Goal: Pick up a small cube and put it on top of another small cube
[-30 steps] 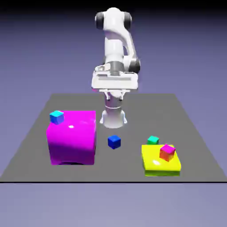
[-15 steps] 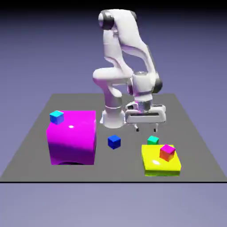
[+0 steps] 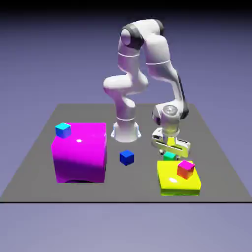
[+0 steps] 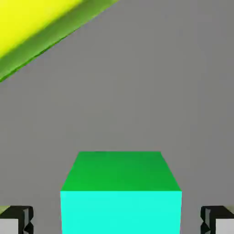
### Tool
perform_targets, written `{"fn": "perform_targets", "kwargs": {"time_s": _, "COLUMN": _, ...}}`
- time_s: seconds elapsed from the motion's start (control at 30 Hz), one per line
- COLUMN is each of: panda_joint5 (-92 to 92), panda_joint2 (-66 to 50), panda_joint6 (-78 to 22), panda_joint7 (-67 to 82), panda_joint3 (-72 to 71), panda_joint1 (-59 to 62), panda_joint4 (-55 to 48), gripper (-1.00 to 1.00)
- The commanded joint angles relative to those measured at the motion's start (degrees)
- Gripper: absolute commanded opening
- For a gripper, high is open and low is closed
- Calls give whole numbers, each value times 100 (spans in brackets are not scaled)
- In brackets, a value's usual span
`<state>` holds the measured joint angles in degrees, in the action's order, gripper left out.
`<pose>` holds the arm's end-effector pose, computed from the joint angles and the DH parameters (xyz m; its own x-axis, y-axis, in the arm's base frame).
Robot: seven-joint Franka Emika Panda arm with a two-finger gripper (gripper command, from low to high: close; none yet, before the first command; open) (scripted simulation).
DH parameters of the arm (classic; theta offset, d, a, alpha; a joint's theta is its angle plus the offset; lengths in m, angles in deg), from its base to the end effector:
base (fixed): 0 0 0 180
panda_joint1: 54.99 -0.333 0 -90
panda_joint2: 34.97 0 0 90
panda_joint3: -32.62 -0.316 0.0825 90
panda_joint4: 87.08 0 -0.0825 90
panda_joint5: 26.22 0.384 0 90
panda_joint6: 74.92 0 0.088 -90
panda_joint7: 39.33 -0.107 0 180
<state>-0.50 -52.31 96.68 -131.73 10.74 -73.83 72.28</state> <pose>0.2759 0.2201 0.1217 0.1982 -0.9717 -0.1285 -0.9682 -0.2145 0.1287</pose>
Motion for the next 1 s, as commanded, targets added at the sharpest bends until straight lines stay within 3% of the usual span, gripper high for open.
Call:
{"fn": "perform_targets", "kwargs": {"time_s": 0.0, "panda_joint5": 0, "panda_joint2": 0, "panda_joint6": 0, "panda_joint7": 0, "panda_joint3": 0, "panda_joint1": 0, "panda_joint4": 0, "gripper": -100}}
{"fn": "perform_targets", "kwargs": {"time_s": 0.3, "panda_joint5": -9, "panda_joint2": 1650, "panda_joint6": -1435, "panda_joint7": -129, "panda_joint3": -83, "panda_joint1": 171, "panda_joint4": 230, "gripper": -100}}
{"fn": "perform_targets", "kwargs": {"time_s": 0.97, "panda_joint5": -2444, "panda_joint2": 3560, "panda_joint6": -2888, "panda_joint7": 4854, "panda_joint3": 1746, "panda_joint1": 1349, "panda_joint4": 1088, "gripper": -100}}
